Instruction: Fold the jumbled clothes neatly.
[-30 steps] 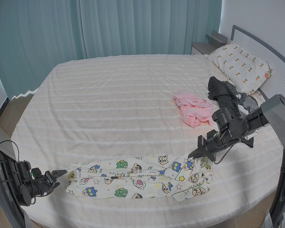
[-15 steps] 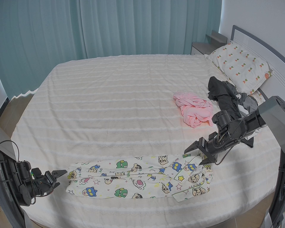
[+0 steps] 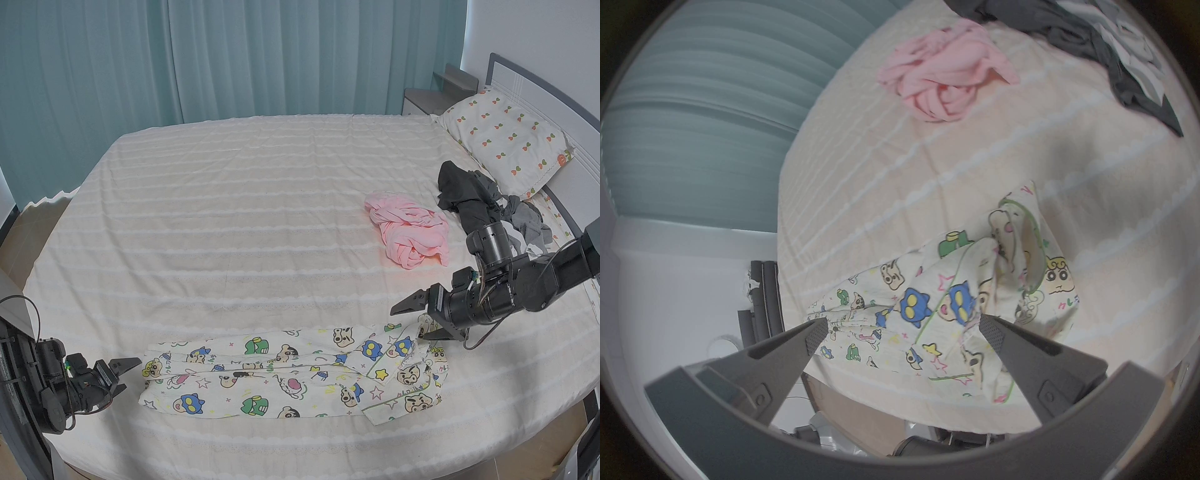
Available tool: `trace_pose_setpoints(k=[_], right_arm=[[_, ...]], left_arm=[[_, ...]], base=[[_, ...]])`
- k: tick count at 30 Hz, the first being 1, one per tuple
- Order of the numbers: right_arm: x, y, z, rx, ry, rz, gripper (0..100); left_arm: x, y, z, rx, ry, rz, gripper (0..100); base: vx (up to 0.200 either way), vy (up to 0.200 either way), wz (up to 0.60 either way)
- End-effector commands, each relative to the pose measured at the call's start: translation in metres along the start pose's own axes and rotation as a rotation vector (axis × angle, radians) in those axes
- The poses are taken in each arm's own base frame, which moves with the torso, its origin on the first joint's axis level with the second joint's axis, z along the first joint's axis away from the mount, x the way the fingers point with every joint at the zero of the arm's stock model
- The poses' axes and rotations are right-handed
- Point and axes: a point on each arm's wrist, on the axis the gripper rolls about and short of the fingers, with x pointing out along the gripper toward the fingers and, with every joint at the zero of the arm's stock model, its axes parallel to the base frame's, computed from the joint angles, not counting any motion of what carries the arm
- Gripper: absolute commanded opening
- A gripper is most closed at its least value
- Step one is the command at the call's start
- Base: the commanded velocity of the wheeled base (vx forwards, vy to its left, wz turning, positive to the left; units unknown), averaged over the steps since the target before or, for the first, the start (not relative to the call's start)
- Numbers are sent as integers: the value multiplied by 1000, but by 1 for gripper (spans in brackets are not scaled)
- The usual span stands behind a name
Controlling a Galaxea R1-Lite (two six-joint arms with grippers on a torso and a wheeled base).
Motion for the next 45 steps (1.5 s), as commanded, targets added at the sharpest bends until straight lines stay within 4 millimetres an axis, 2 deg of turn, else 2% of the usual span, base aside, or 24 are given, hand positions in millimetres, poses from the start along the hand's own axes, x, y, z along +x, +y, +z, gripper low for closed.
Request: trace_pose_setpoints(k=[1,2,3,4,5,7,16,25,37,45], right_arm=[[-1,27,-52,-86,-7,-12,100],[1,27,-53,-83,-6,-15,100],[14,27,-65,-33,4,-65,100],[14,27,-65,-33,4,-65,100],[29,28,-72,56,-24,-95,100],[38,26,-73,113,-56,-101,100],[65,2,-83,185,-97,-216,100],[66,1,-82,197,-110,-220,100],[64,20,-83,199,-149,-124,100],[70,14,-88,190,-157,-169,100]], left_arm=[[0,0,0,-2,1,1,100],[0,0,0,-2,1,1,100],[0,0,-1,-4,2,2,100],[0,0,-1,-4,2,2,100],[0,0,0,-2,1,1,100],[0,0,-1,-2,2,2,100],[-1,0,-1,-6,4,3,100],[-1,0,-1,-4,4,3,100],[-1,0,-1,-3,3,2,100],[-1,0,-1,-4,4,3,100]], base=[[0,0,0],[0,0,0],[0,0,0],[0,0,0],[0,0,0],[0,0,0],[0,0,0],[0,0,0],[0,0,0],[0,0,0]])
